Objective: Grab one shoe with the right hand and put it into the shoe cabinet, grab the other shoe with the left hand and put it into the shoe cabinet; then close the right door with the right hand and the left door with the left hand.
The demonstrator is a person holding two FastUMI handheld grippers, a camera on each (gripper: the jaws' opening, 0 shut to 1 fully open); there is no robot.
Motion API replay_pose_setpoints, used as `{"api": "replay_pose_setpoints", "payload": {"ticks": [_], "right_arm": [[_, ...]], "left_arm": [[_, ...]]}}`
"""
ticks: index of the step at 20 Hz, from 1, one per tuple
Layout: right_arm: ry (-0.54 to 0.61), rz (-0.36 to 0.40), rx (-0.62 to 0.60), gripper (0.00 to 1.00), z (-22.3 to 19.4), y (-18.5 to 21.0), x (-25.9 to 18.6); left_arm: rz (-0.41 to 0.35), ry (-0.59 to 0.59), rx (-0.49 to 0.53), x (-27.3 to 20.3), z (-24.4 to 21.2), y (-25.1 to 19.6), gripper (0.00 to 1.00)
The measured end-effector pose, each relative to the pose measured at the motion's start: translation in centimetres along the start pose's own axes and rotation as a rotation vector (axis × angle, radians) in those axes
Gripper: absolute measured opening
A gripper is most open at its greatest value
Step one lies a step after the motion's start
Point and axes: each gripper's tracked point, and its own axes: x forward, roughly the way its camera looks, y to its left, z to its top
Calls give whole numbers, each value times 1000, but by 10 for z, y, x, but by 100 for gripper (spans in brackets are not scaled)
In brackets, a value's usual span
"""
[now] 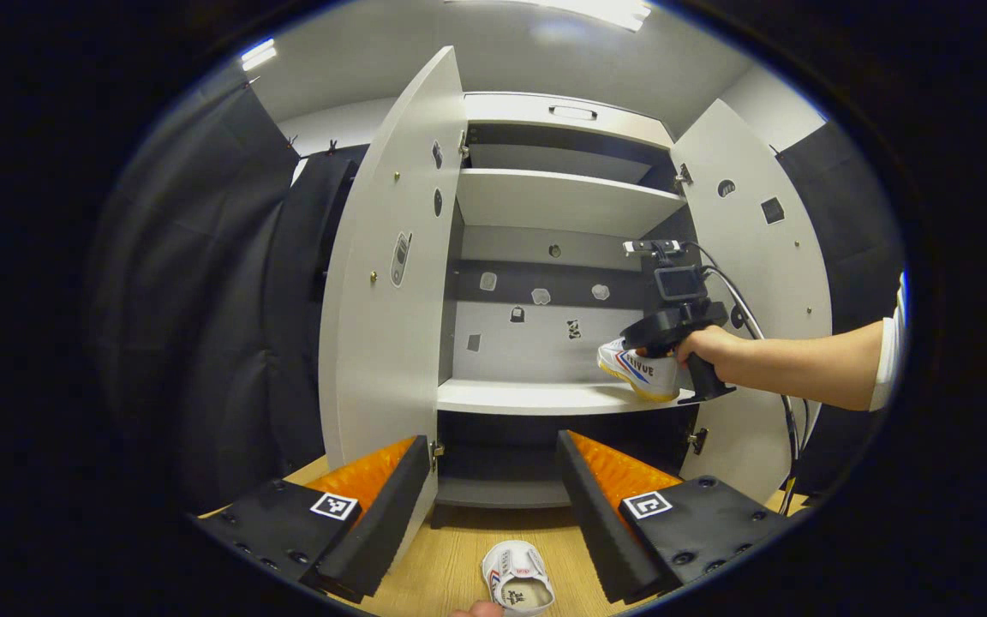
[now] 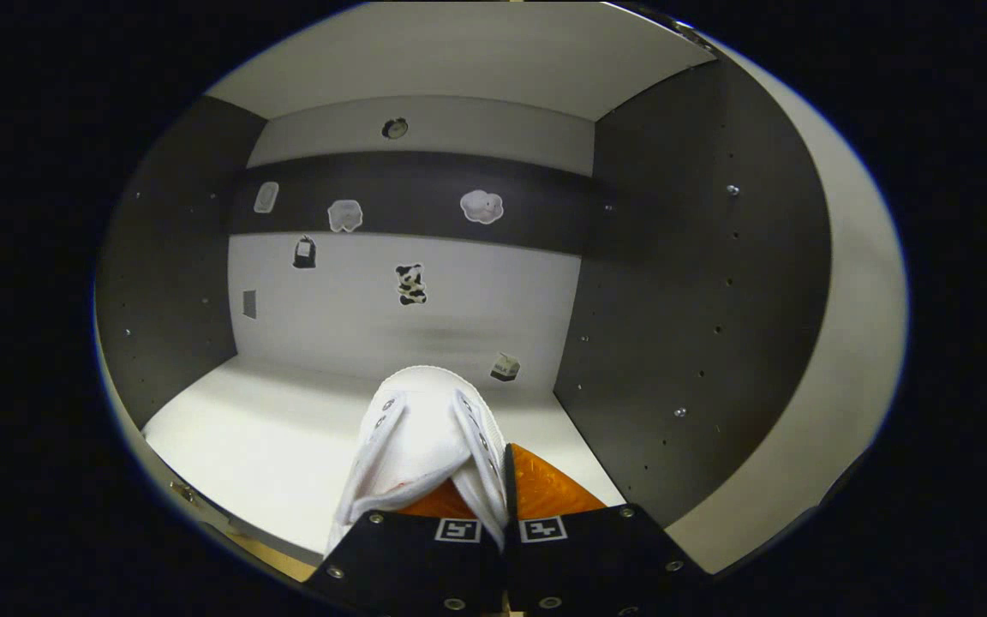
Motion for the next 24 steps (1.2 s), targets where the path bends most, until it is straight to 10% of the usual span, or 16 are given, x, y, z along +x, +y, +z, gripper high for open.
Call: {"api": "replay_pose_setpoints", "payload": {"ticks": [8, 24], "right_arm": [[133, -23, 48, 3, -22, 2, 43], [-129, 134, 32, 59, 44, -4, -83]], "left_arm": [[36, 15, 6, 6, -6, 14, 96], [-26, 7, 0, 20, -5, -10, 96]]}}
